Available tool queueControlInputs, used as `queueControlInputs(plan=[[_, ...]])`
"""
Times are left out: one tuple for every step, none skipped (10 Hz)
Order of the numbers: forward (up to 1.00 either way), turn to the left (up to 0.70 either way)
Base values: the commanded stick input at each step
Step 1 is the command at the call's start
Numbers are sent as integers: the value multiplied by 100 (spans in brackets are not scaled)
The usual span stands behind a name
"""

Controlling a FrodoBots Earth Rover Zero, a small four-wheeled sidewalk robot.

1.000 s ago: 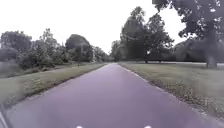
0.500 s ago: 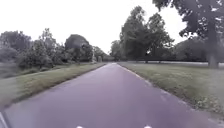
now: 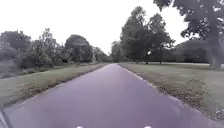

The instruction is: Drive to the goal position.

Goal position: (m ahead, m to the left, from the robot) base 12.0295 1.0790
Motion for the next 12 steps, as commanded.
queueControlInputs(plan=[[69, 0], [69, 0], [69, 0], [69, 0], [69, 0], [69, 0], [69, 0], [69, 0], [69, 0], [69, 0], [69, 0], [69, 0]])
